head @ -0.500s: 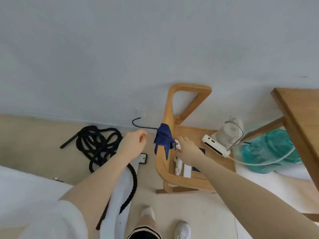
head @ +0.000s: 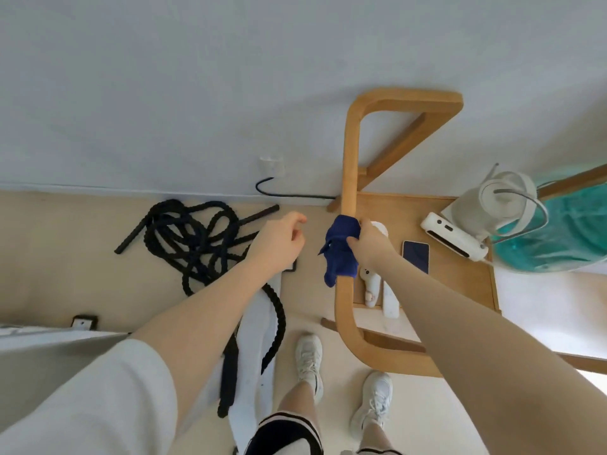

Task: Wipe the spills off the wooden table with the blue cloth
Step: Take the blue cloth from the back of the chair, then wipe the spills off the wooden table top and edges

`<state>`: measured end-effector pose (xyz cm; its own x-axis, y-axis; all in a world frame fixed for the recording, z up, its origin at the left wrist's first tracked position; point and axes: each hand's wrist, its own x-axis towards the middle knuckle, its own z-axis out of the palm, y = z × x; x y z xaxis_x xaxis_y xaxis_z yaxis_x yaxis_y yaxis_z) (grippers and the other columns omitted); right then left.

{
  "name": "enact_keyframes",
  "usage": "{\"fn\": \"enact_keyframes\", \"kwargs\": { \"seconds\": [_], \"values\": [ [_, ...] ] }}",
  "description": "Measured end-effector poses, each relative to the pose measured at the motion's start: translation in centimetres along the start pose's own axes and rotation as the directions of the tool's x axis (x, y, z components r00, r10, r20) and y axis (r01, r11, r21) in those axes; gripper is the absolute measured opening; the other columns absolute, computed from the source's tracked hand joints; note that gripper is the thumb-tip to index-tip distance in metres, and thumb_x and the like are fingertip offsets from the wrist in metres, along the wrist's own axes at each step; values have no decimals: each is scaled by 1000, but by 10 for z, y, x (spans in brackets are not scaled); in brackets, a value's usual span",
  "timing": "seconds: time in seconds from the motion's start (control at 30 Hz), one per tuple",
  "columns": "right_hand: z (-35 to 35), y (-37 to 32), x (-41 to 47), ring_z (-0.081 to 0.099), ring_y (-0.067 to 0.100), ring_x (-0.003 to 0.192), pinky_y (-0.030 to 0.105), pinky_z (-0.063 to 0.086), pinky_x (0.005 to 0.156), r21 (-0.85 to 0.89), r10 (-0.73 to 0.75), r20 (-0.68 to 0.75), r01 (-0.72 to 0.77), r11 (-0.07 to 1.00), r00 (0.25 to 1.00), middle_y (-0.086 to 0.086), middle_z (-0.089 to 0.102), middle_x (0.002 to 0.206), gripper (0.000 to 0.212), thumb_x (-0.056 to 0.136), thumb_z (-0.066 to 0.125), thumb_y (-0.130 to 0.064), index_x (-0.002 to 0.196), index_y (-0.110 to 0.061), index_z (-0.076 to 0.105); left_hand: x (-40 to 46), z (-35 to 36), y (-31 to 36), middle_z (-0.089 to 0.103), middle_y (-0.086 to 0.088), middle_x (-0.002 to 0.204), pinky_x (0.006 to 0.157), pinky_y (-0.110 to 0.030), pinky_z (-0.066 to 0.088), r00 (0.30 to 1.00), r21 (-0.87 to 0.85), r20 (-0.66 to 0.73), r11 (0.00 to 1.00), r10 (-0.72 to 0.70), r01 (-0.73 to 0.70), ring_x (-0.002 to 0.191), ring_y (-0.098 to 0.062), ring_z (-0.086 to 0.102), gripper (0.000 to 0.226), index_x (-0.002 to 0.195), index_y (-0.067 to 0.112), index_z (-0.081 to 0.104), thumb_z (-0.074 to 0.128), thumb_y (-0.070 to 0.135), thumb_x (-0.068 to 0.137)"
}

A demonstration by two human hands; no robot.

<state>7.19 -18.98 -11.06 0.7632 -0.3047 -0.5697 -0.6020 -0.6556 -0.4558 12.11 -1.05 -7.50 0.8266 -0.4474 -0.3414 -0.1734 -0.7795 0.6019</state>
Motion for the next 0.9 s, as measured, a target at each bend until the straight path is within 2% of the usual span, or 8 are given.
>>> {"fn": "enact_keyframes", "kwargs": {
  "seconds": [0.13, 0.3, 0.4, 0.5, 0.6, 0.67, 0.77, 0.9],
  "values": [
    [-13, 1, -16, 57, 30, 87, 41, 52, 75, -171, -42, 47, 49, 984, 998, 15, 61, 94, 26, 92, 45, -30, 101, -7, 51, 8, -7, 13, 63, -3, 109, 84, -27, 47, 990, -65, 143, 998, 7, 3, 96, -14, 59, 39, 134, 19, 42, 46, 17, 95],
    [-76, 8, -86, 49, 12, 64, 19, 33, 51, -25, -191, 47, 193, 981, 980, -3, 49, 71, 15, 85, 57, -26, 79, -17, 48, 3, -14, 89, 37, -1, 146, 105, -27, 32, 894, -208, 363, 958, 263, -198, 132, -15, 36, 60, 144, 23, 28, 45, 2, 90],
    [-123, 31, -140, 49, 10, 66, 18, 33, 54, -18, -231, -18, 231, 973, 973, -7, 52, 72, 17, 82, 62, -26, 80, -23, 46, -5, -11, 140, 49, 10, 134, 101, -25, 39, 749, -200, 534, 920, 391, -338, 124, -9, 45, 66, 139, 31, 36, 55, 6, 81],
    [-164, 71, -186, 51, 15, 76, 23, 38, 62, -3, -207, -58, 208, 978, 977, -3, 54, 86, 26, 78, 66, -18, 96, -18, 47, -7, 6, 183, 61, 13, 109, 90, -29, 50, 634, -117, 650, 880, 418, -460, 104, -7, 58, 46, 120, 30, 53, 64, 16, 78],
    [-195, 125, -228, 52, 13, 76, 27, 43, 67, 1, -154, -41, 154, 988, 987, -6, 54, 88, 31, 76, 65, -16, 97, -24, 43, -15, 37, 235, 66, -1, 86, 80, -44, 50, 592, -121, 629, 816, 504, -566, 80, -18, 61, 13, 89, 20, 62, 62, 19, 76],
    [-211, 166, -254, 53, 13, 75, 28, 44, 69, -42, -88, -47, 86, 995, 995, -7, 57, 85, 24, 78, 65, -24, 96, -25, 49, -27, 64, 273, 62, -1, 75, 71, -41, 49, 563, -142, 616, 781, 551, -608, 69, -14, 55, 4, 79, 19, 58, 59, 15, 78],
    [-233, 235, -291, 56, 16, 77, 33, 45, 77, -35, 19, -140, -24, 999, 990, -8, 56, 76, 9, 80, 62, -30, 77, -28, 53, -49, 109, 330, 60, -1, 74, 70, -35, 49, 545, -102, 597, 729, 589, -677, 70, -16, 57, 1, 81, 17, 55, 55, 18, 81],
    [-261, 339, -348, 54, 22, 72, 39, 46, 70, 111, 172, -280, -146, 983, 944, 5, 57, 74, 18, 79, 63, -27, 80, -11, 57, -84, 180, 404, 61, -5, 80, 70, -34, 46, 608, -67, 489, 721, 626, -690, 76, -20, 58, 14, 85, 12, 53, 52, 25, 88]
  ]
}}
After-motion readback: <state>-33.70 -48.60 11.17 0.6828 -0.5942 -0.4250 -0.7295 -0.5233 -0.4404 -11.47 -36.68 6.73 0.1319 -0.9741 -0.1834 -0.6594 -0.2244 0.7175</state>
